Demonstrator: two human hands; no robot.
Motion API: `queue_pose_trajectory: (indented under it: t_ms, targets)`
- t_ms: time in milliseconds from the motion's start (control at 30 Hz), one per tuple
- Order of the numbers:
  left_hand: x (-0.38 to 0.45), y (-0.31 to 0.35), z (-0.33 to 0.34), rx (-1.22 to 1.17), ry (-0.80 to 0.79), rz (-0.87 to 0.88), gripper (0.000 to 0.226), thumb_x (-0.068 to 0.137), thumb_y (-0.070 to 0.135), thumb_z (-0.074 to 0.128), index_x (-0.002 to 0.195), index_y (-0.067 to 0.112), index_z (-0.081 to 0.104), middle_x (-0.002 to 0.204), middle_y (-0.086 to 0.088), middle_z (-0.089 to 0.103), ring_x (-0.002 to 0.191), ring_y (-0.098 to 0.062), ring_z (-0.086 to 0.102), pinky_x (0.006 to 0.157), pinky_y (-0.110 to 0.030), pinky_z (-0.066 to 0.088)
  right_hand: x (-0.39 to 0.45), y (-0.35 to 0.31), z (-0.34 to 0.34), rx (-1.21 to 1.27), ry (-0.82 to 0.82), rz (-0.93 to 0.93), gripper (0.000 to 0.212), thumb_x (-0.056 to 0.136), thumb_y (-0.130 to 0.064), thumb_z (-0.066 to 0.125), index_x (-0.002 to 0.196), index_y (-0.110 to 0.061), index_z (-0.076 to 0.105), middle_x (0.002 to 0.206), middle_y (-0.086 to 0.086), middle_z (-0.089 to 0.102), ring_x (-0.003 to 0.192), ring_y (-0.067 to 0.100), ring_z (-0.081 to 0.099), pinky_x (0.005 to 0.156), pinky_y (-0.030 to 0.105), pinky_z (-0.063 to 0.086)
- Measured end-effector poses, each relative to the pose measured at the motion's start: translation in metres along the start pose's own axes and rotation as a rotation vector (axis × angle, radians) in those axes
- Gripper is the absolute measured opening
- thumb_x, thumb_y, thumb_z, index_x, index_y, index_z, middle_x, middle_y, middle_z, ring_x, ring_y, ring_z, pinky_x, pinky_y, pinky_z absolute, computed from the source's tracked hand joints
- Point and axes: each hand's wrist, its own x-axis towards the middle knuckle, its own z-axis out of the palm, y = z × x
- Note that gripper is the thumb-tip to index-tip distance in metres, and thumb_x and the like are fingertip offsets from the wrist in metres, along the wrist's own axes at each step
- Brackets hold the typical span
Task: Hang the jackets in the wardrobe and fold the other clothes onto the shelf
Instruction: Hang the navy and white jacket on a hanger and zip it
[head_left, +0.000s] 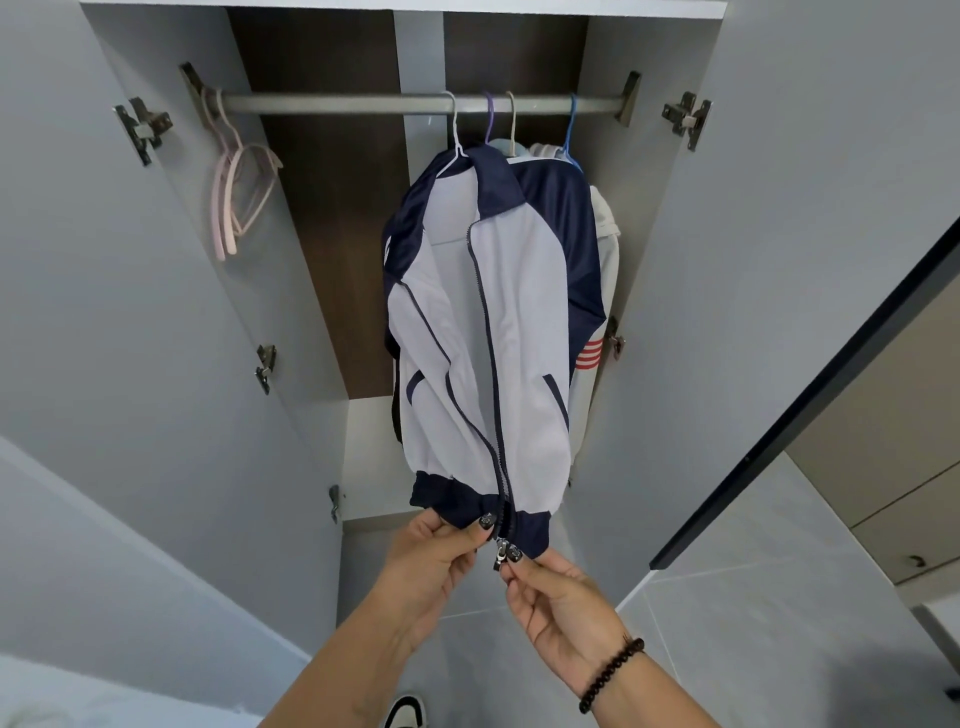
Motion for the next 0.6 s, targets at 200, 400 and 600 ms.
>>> queue_pose_trajectory:
  t_ms: [200,400,600]
  targets:
    - [-0.002,-0.007,-0.005,-0.018,0.021,0.032,0.029,0.060,0.008,0.079,0.089,0.009,0.076,0.093,-0.010,0.075,0.072,-0.007,0.069,0.058,-0.016,0.053,-0.001,0.006,0.004,0.038,0.029,-0.002,0.017,0.083,0.011,0.059,0.093,0.004,0.070,0.074,0.015,0.069,0.057,0.013,0.065,0.050,0.019,0.054]
    - [-0.001,-0.006,-0.009,-0.023,0.018,0.028,0.026,0.060,0.008,0.079,0.086,0.011,0.078,0.093,-0.009,0.075,0.070,-0.006,0.068,0.057,-0.016,0.053,-0.001,0.010,0.011,0.062,0.050,0.010,0.017,0.084,0.009,0.059,0.094,0.002,0.069,0.072,0.012,0.069,0.055,0.012,0.065,0.049,0.019,0.053]
    - [0.001,-0.006,-0.009,-0.038,0.040,0.060,0.030,0.062,0.006,0.078,0.092,0.006,0.075,0.093,-0.010,0.074,0.073,-0.009,0.068,0.062,-0.016,0.054,-0.002,0.015,0.017,0.055,0.077,0.014,0.016,0.084,0.011,0.059,0.092,0.002,0.069,0.069,0.011,0.068,0.053,0.011,0.062,0.047,0.018,0.051]
